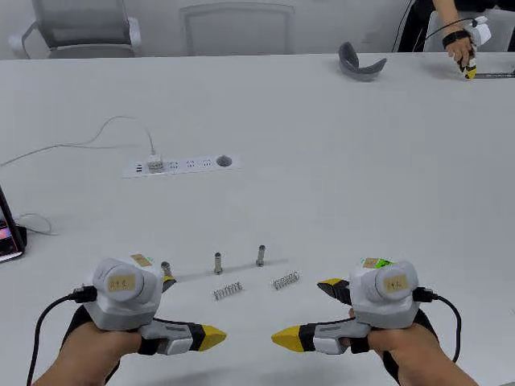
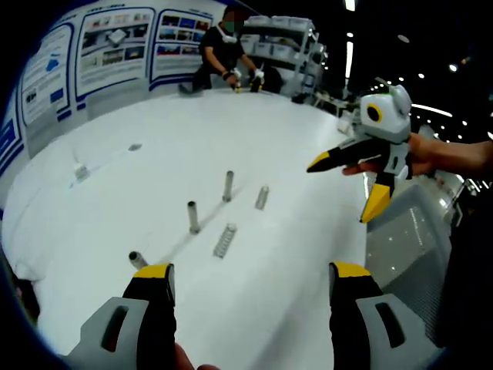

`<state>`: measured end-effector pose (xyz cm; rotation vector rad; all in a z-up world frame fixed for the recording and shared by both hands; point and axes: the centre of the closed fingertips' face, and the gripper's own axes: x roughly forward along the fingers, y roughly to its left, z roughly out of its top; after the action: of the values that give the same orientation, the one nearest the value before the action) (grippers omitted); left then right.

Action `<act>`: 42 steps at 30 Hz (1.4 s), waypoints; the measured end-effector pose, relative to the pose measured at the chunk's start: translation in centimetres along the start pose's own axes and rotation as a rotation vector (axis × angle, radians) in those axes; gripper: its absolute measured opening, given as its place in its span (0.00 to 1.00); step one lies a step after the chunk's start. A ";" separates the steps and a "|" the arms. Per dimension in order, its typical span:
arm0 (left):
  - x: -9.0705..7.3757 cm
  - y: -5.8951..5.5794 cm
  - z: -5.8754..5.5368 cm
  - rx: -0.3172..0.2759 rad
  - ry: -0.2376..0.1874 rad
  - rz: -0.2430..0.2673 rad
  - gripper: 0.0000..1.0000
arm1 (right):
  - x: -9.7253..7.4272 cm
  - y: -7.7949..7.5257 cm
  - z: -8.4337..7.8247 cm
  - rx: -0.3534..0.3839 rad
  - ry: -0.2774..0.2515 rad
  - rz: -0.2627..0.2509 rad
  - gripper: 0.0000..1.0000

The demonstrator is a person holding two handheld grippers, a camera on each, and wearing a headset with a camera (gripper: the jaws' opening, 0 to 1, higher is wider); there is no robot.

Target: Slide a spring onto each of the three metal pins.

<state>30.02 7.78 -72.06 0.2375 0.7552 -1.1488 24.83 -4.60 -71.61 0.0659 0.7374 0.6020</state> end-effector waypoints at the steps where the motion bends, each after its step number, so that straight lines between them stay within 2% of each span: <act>1: 0.2 -0.1 0.1 0.004 0.005 -0.005 0.84 | -0.1 0.0 -0.1 0.001 0.000 0.000 0.87; 14: 2.2 -0.3 0.3 0.028 0.042 -0.037 0.79 | -0.4 0.3 -1.0 -0.002 0.030 0.016 0.87; 21: 3.2 0.2 0.4 0.015 0.049 -0.041 0.76 | -0.3 0.6 -1.2 0.002 0.035 0.022 0.86; 29: 4.5 0.1 0.4 0.005 0.057 -0.055 0.75 | -0.3 1.0 -1.4 0.009 0.034 0.033 0.86; 37: 6.3 0.6 -0.1 -0.012 0.075 -0.058 0.69 | -0.4 1.0 -1.3 0.014 0.029 0.033 0.87; 42: 7.3 1.1 -0.5 -0.014 0.084 -0.049 0.60 | -0.5 1.0 -1.4 0.017 0.031 0.033 0.87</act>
<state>32.22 3.13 -77.36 0.2581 0.8463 -1.1857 23.13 -4.21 -72.05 0.0850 0.7731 0.6297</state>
